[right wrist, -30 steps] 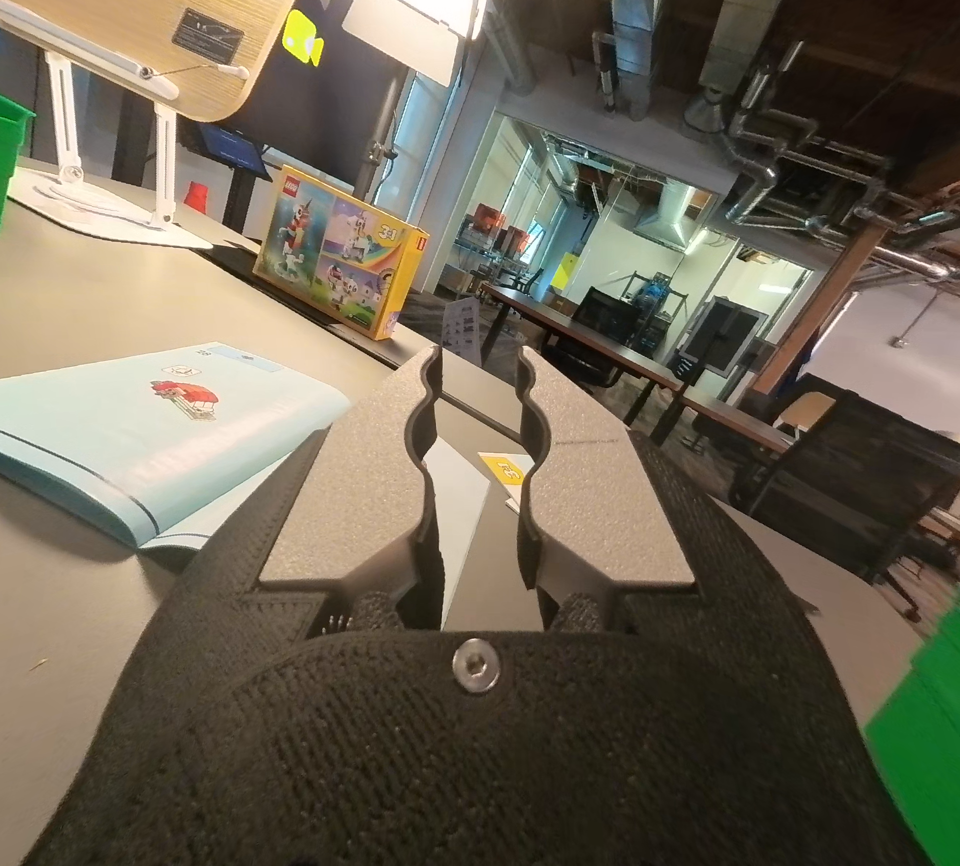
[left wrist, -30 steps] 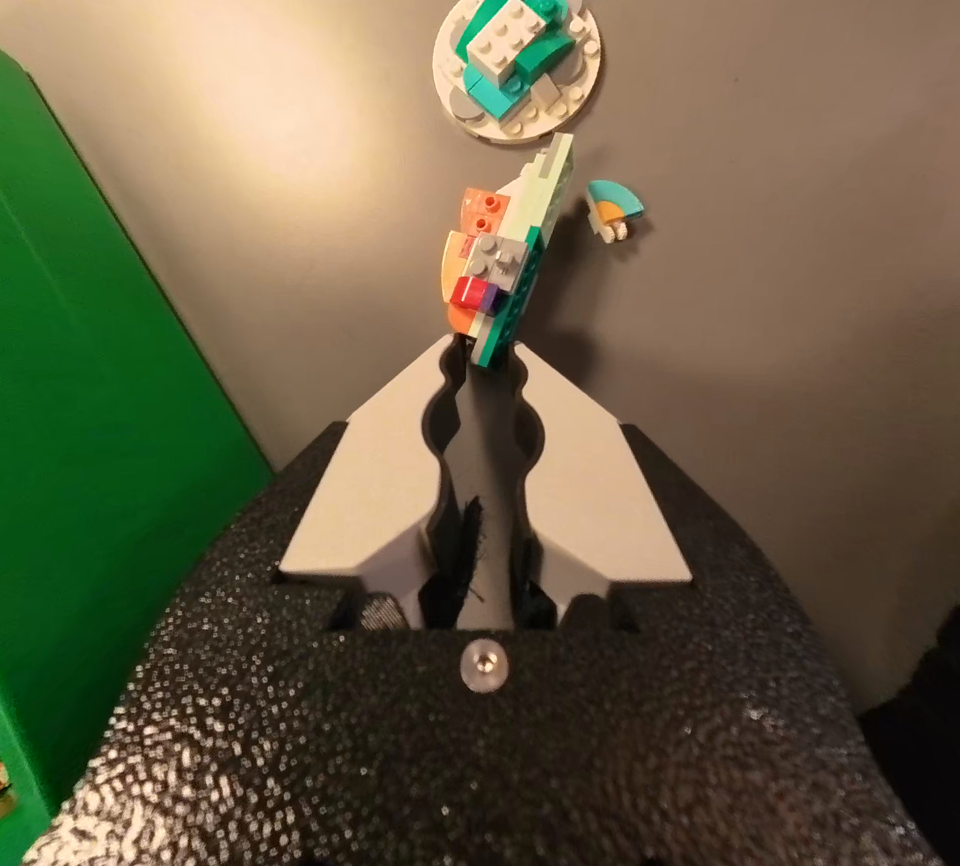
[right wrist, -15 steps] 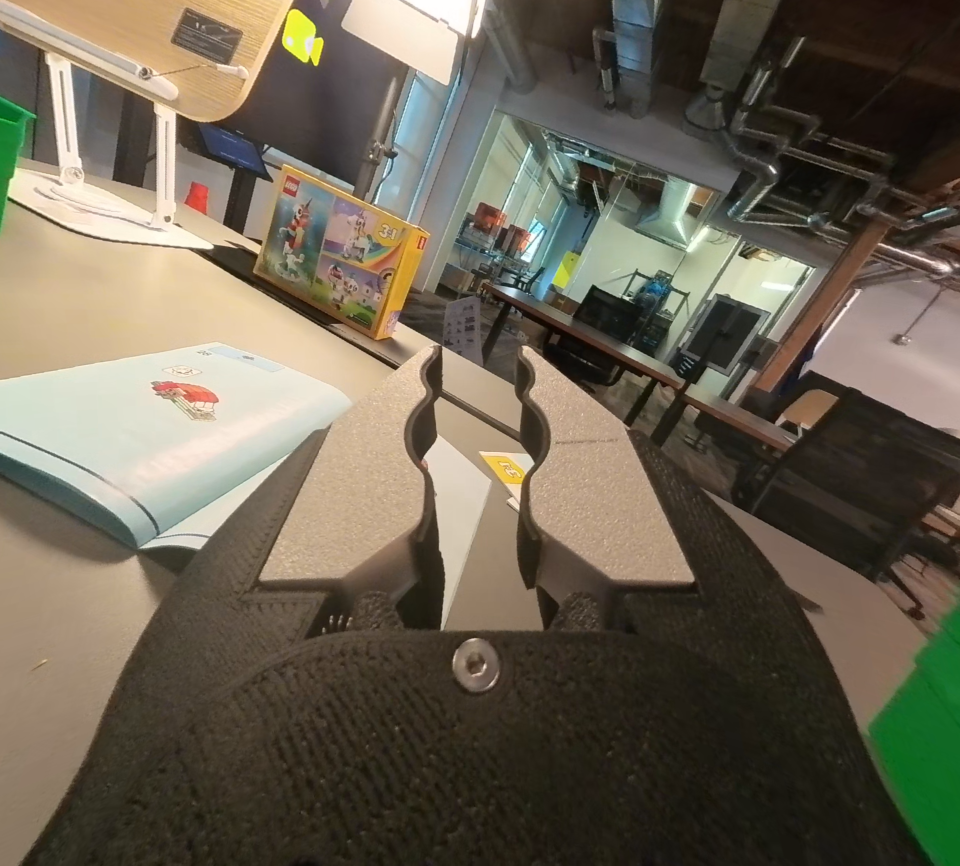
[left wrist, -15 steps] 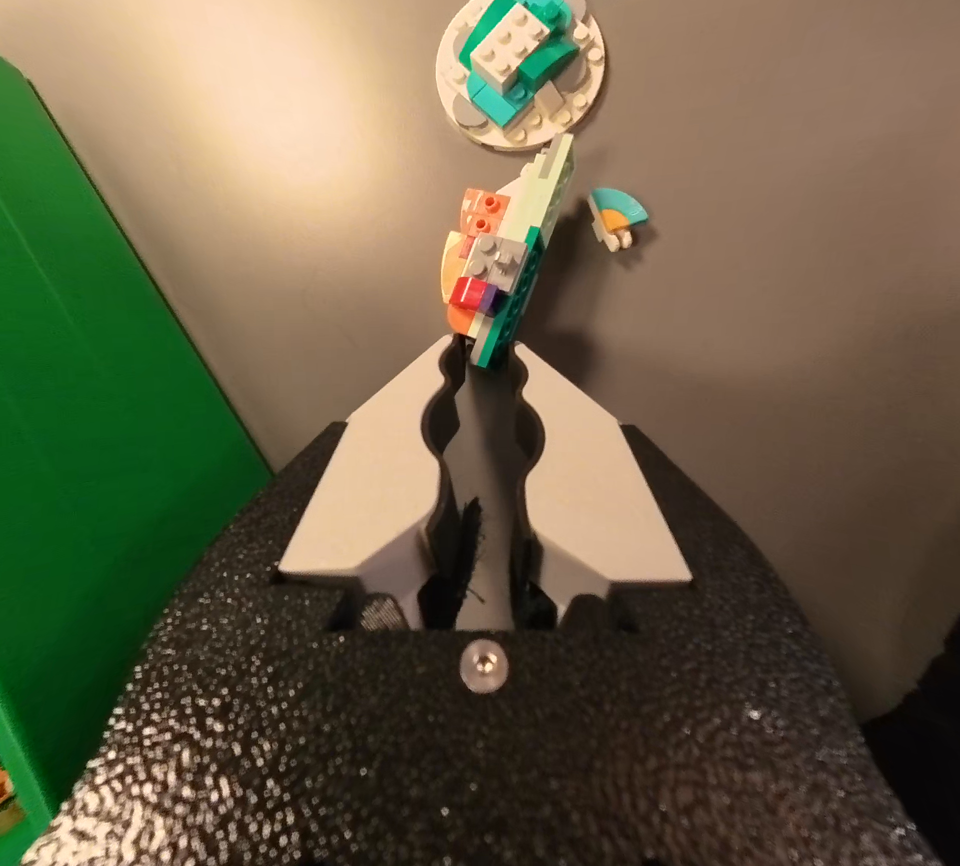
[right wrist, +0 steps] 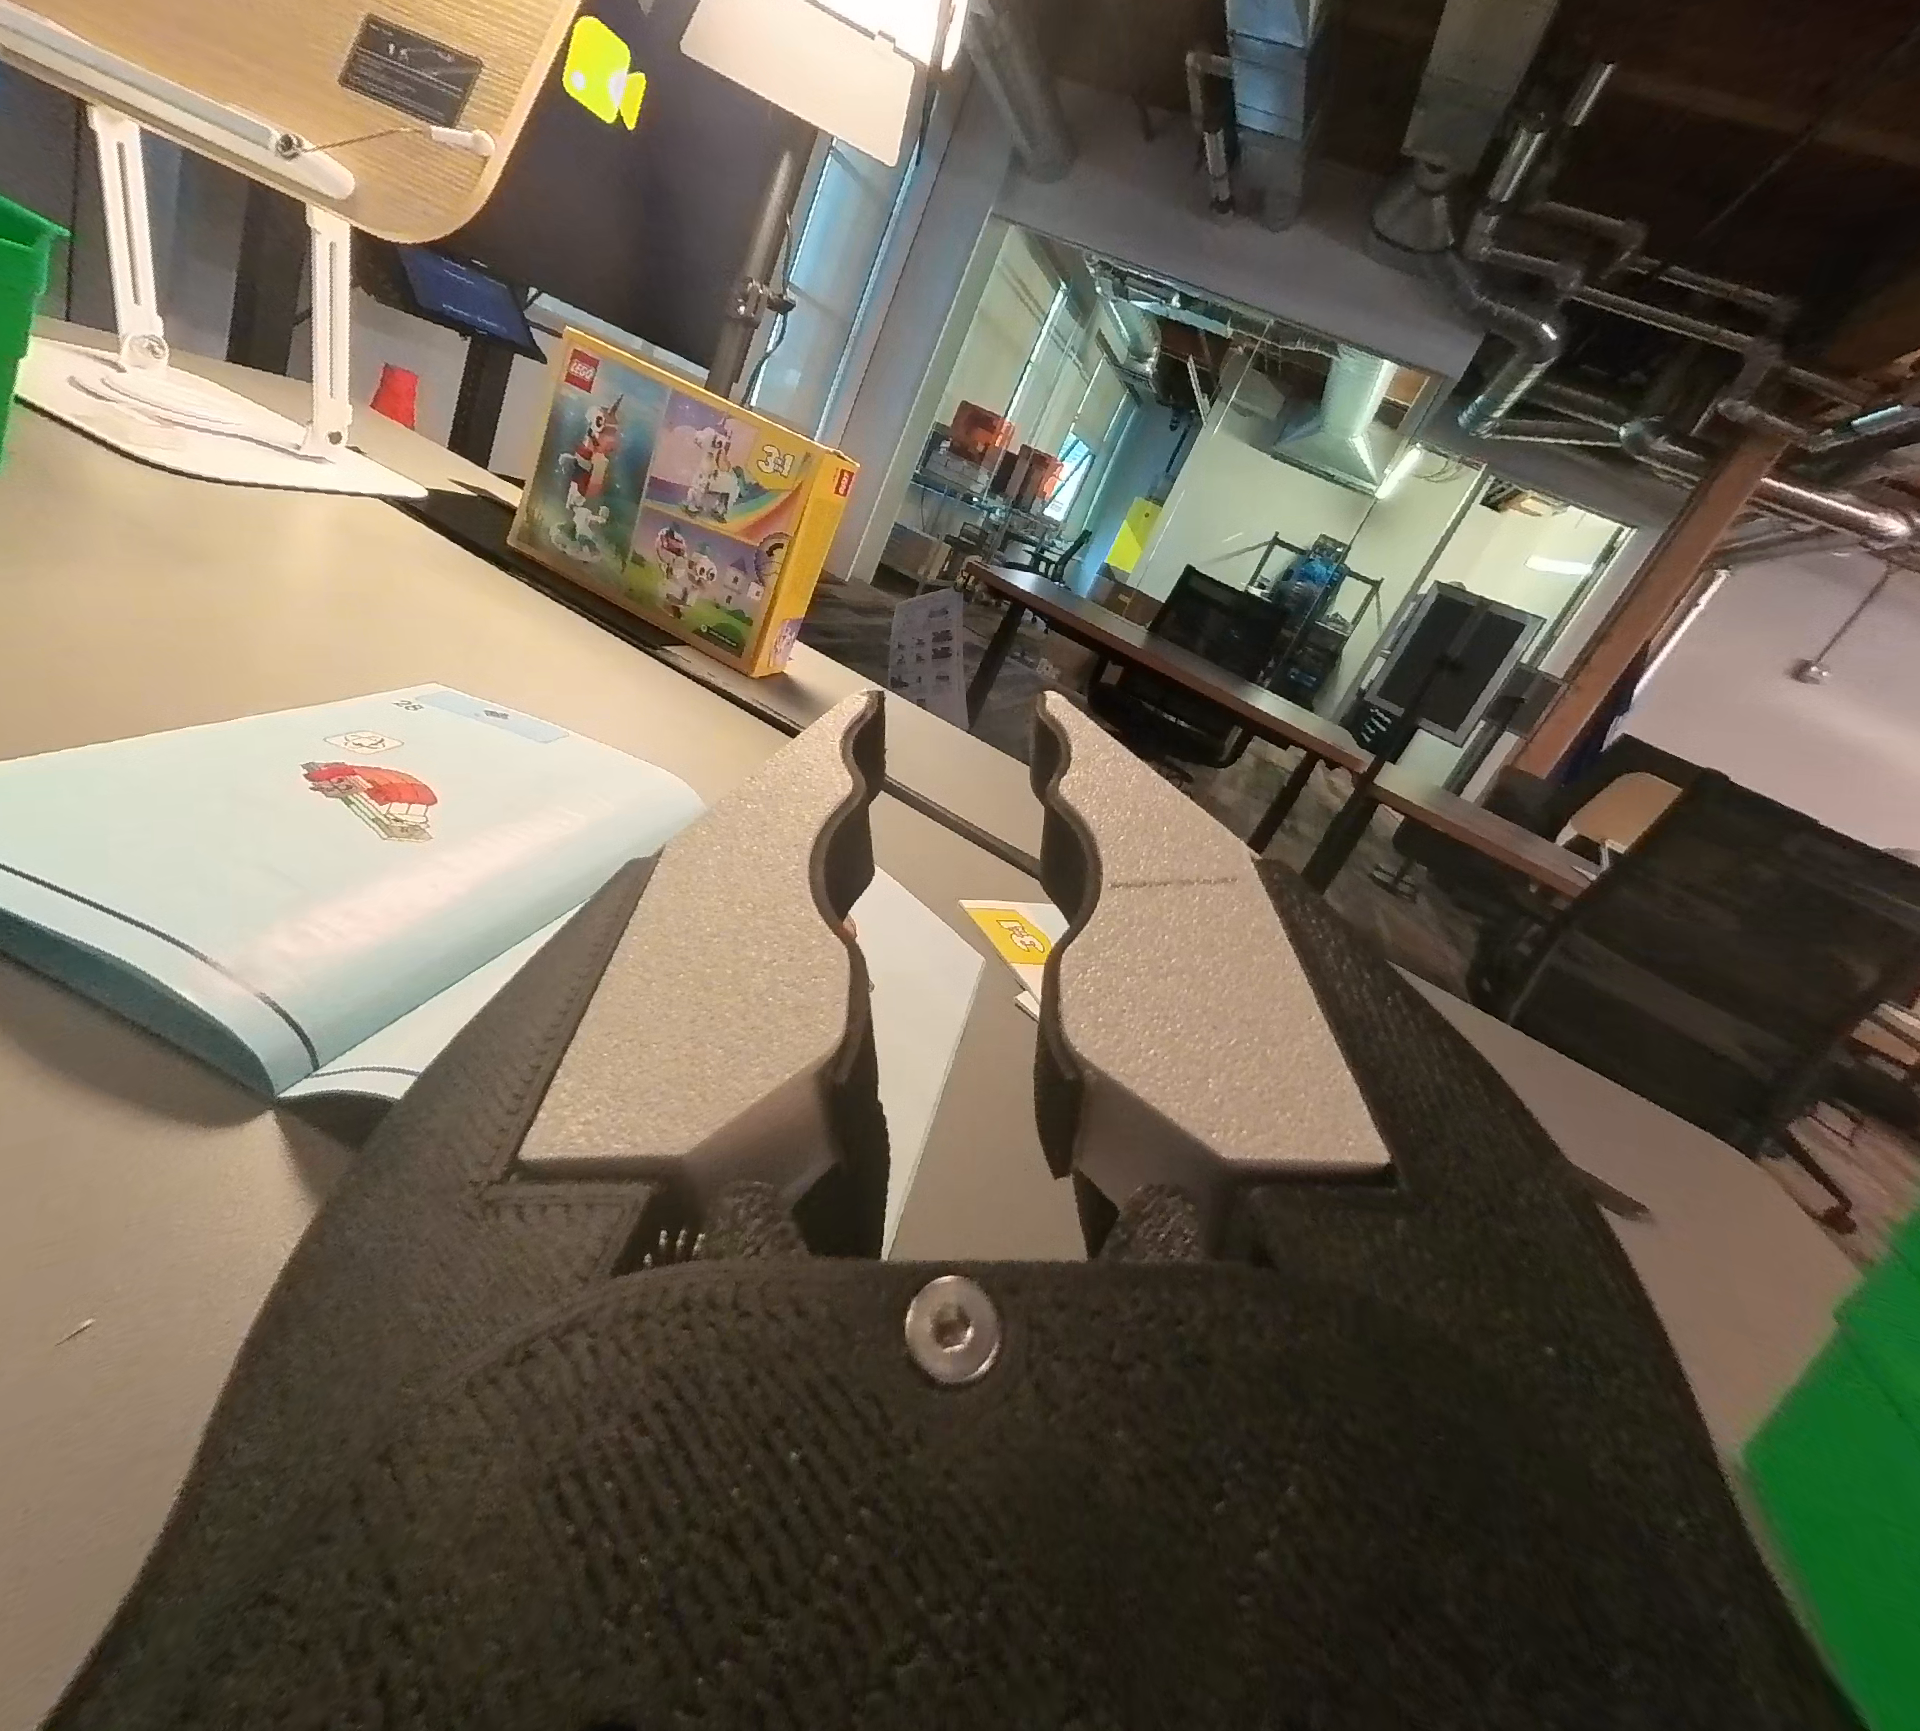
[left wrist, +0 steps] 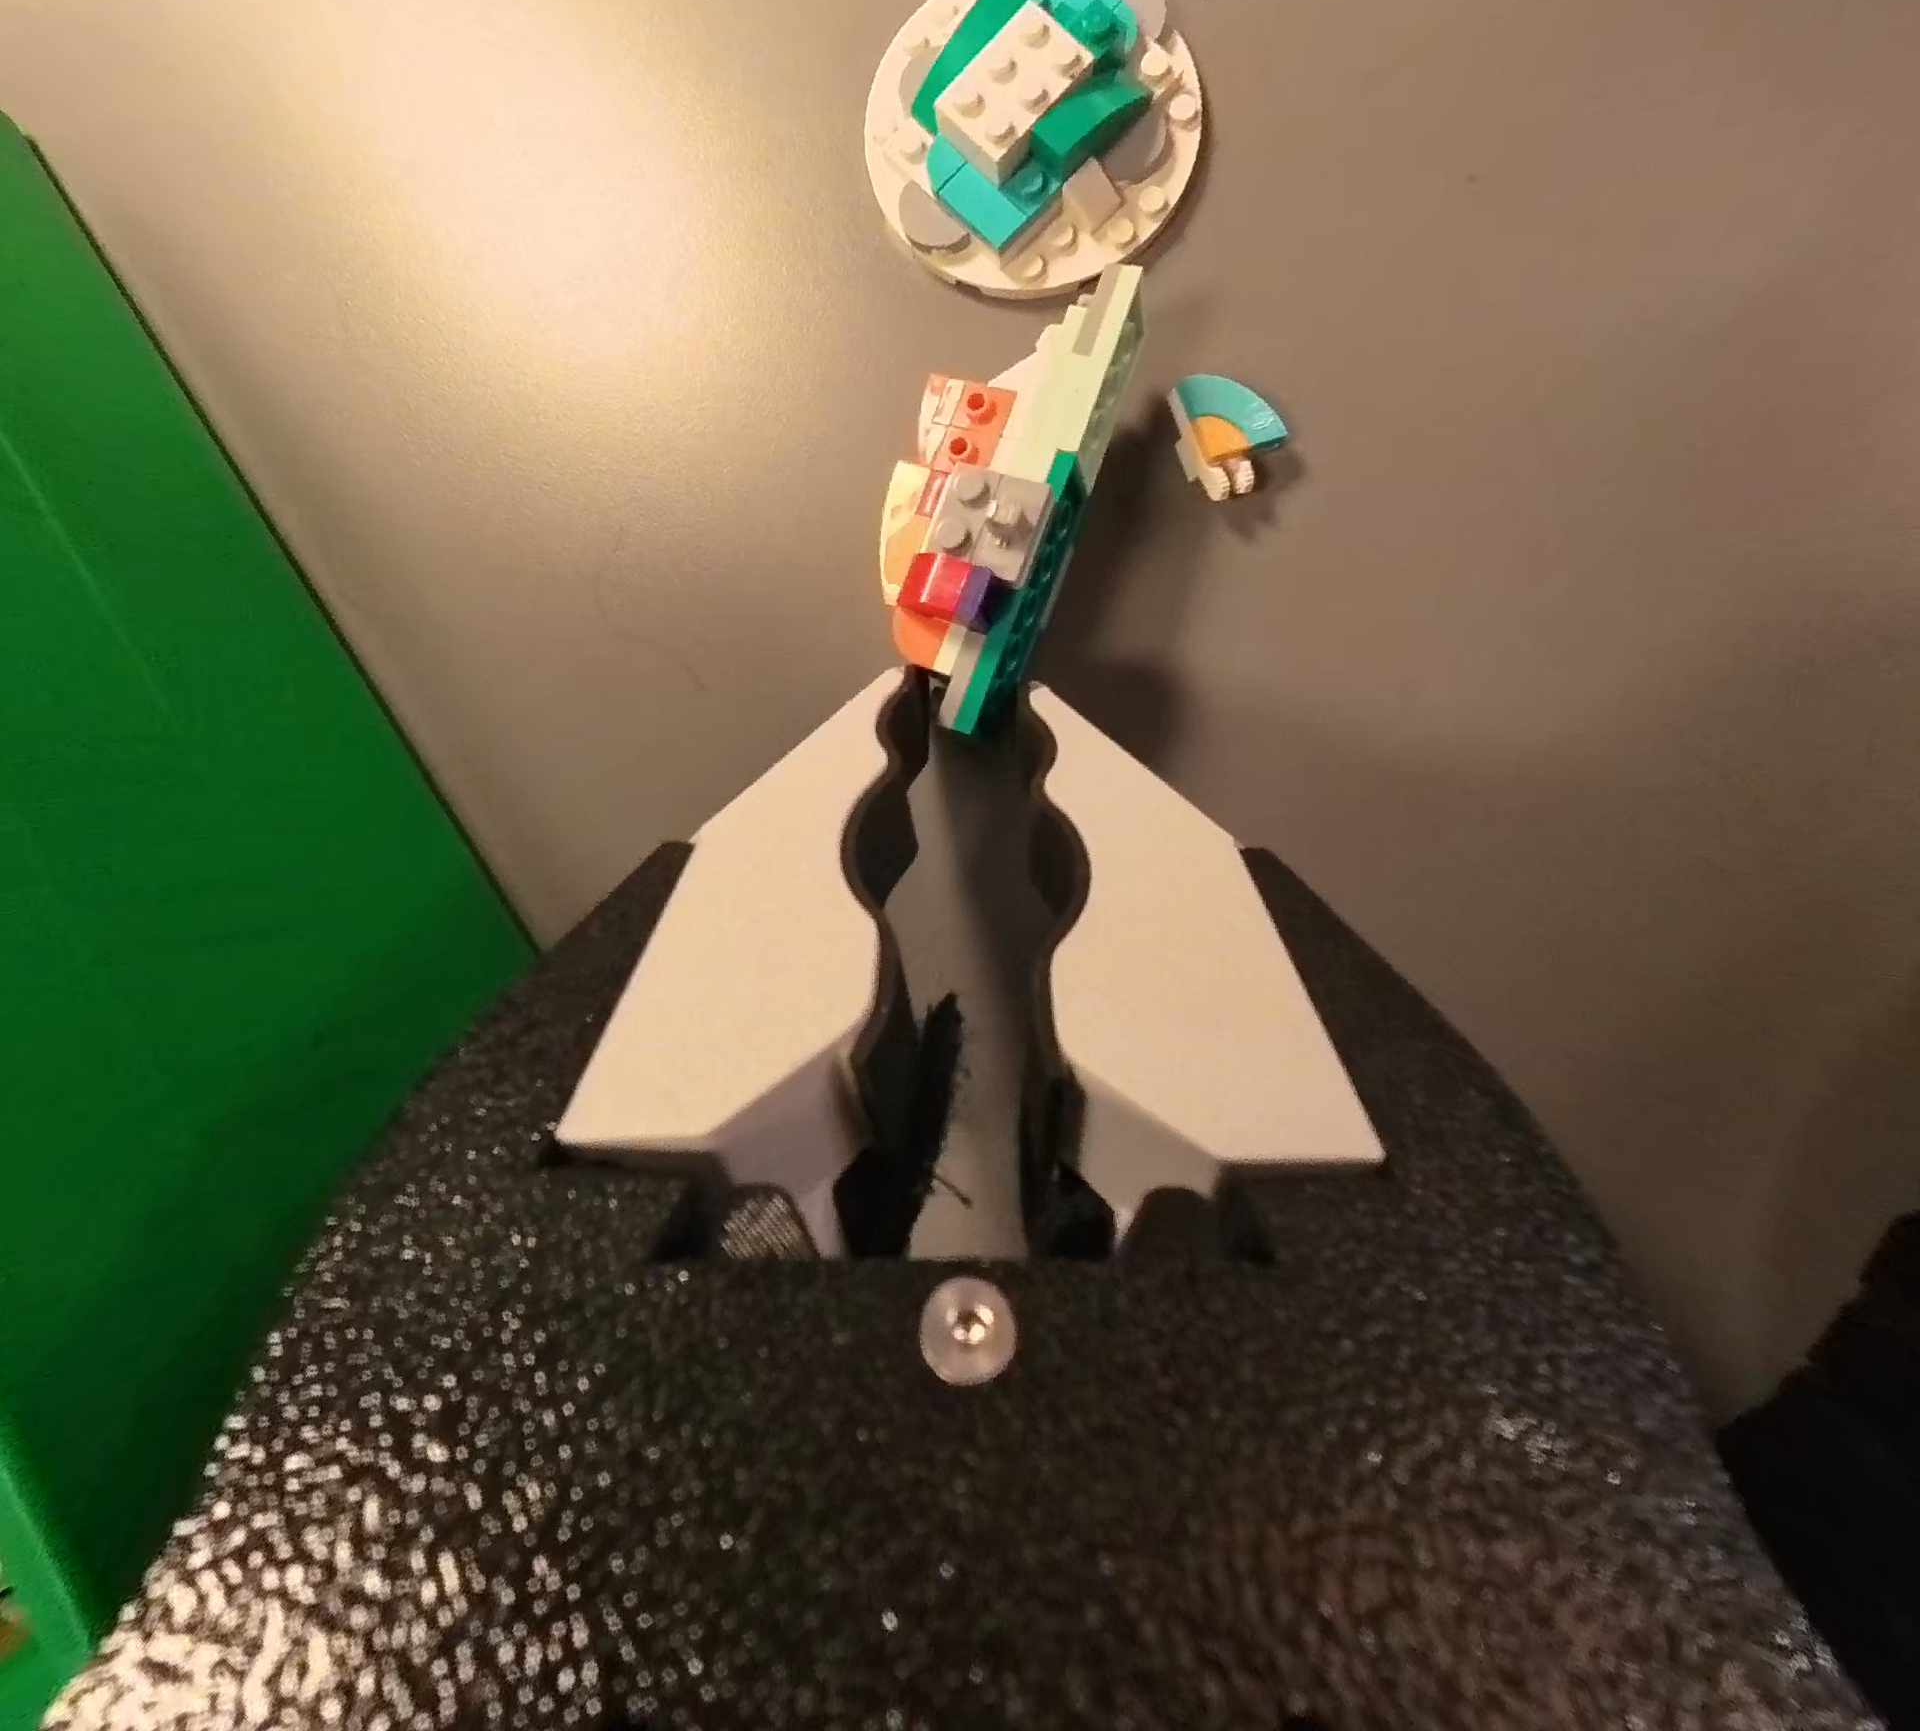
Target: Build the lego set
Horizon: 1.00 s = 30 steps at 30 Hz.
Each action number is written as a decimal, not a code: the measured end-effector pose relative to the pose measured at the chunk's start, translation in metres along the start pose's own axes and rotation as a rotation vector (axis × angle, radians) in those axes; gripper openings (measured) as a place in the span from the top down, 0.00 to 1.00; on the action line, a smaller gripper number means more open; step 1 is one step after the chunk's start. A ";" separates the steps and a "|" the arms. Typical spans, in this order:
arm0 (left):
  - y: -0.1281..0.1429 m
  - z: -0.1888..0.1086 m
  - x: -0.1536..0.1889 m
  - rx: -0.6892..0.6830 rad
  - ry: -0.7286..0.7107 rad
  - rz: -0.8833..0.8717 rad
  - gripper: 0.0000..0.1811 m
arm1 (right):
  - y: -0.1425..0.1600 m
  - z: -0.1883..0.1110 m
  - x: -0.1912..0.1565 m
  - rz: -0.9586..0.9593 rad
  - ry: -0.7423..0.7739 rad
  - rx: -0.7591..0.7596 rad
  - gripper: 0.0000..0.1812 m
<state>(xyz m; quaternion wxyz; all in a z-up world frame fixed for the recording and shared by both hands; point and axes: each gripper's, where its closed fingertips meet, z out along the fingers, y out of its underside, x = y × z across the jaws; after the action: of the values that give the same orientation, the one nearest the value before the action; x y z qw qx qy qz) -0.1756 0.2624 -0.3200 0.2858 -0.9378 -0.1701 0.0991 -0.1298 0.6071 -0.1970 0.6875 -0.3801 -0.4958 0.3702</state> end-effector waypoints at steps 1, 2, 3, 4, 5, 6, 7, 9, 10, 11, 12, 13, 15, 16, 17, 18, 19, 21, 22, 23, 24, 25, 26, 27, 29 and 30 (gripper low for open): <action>0.000 0.000 0.000 0.000 -0.001 0.000 0.92 | 0.000 0.000 0.000 0.000 0.001 0.000 0.86; 0.000 0.000 0.000 0.000 -0.001 0.002 0.92 | 0.000 0.000 0.000 0.000 0.000 0.000 0.86; 0.000 0.000 0.001 -0.001 0.002 0.004 0.92 | 0.000 0.000 0.000 0.001 0.000 0.000 0.86; 0.000 0.000 0.001 -0.001 0.004 0.005 0.92 | 0.000 0.000 0.000 0.001 0.000 -0.001 0.86; 0.000 0.000 0.001 -0.001 0.002 0.005 0.92 | 0.000 0.000 0.000 0.001 0.001 -0.001 0.86; 0.000 0.000 0.001 0.000 -0.001 0.006 0.92 | 0.000 0.000 0.000 0.001 0.000 -0.001 0.86; 0.000 0.000 0.001 0.000 -0.001 0.007 0.91 | 0.000 0.000 0.000 0.001 0.000 -0.001 0.86; 0.000 0.000 0.001 0.000 0.001 0.006 0.91 | 0.000 0.000 0.000 0.001 -0.001 -0.002 0.86; 0.000 0.000 0.002 0.000 0.002 0.005 0.91 | 0.000 0.000 0.000 0.000 -0.001 -0.001 0.86; 0.000 0.000 0.002 0.000 0.000 0.003 0.90 | 0.000 0.000 0.000 0.000 -0.002 -0.001 0.86; 0.000 -0.001 0.002 0.001 0.000 0.003 0.89 | 0.000 0.000 0.000 0.000 -0.001 -0.001 0.86; 0.000 -0.001 0.002 0.003 0.000 0.004 0.88 | 0.000 0.000 0.000 0.000 -0.002 -0.001 0.86; -0.002 -0.002 0.002 0.021 0.002 0.001 0.87 | 0.000 0.000 0.000 0.001 -0.003 -0.001 0.86; -0.003 -0.002 0.002 0.030 0.006 -0.004 0.87 | 0.000 0.000 -0.001 0.000 -0.004 0.000 0.86; -0.003 -0.002 0.003 0.035 0.011 -0.011 0.87 | 0.000 0.000 -0.001 0.000 -0.005 0.000 0.86; -0.003 -0.003 0.003 0.035 0.013 -0.016 0.87 | 0.000 0.000 -0.001 0.000 -0.005 -0.001 0.86; -0.003 -0.003 0.003 0.035 0.014 -0.018 0.87 | 0.000 0.000 -0.001 0.000 -0.006 -0.001 0.86; -0.003 -0.003 0.003 0.037 0.013 -0.020 0.86 | 0.000 0.000 -0.001 -0.001 -0.006 -0.001 0.86; -0.003 -0.004 0.003 0.040 0.013 -0.023 0.85 | 0.000 0.000 -0.001 -0.001 -0.006 -0.001 0.86; -0.003 -0.004 0.003 0.044 0.015 -0.028 0.84 | 0.000 0.000 -0.001 -0.002 -0.006 -0.001 0.86; -0.003 -0.004 0.003 0.049 0.014 -0.036 0.83 | 0.000 0.000 -0.001 -0.002 -0.008 -0.001 0.86; -0.003 -0.005 0.003 0.053 0.016 -0.044 0.83 | 0.000 0.000 -0.001 -0.003 -0.007 -0.001 0.86; -0.003 -0.005 0.003 0.056 0.020 -0.051 0.82 | 0.000 0.000 -0.001 -0.005 -0.008 -0.001 0.86; -0.002 -0.005 0.002 0.056 0.020 -0.057 0.81 | 0.000 0.000 -0.002 -0.006 -0.008 -0.002 0.86; 0.000 -0.005 0.002 0.053 0.018 -0.062 0.81 | 0.001 0.000 -0.002 -0.008 -0.007 -0.003 0.86; 0.001 -0.005 0.001 0.055 0.011 -0.065 0.79 | 0.001 0.000 -0.002 -0.009 -0.008 -0.003 0.86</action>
<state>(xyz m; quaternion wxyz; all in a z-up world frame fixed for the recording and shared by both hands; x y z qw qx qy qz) -0.1731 0.2599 -0.3163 0.3156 -0.9241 -0.1963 0.0893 -0.1306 0.6060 -0.1980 0.6866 -0.3777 -0.5007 0.3678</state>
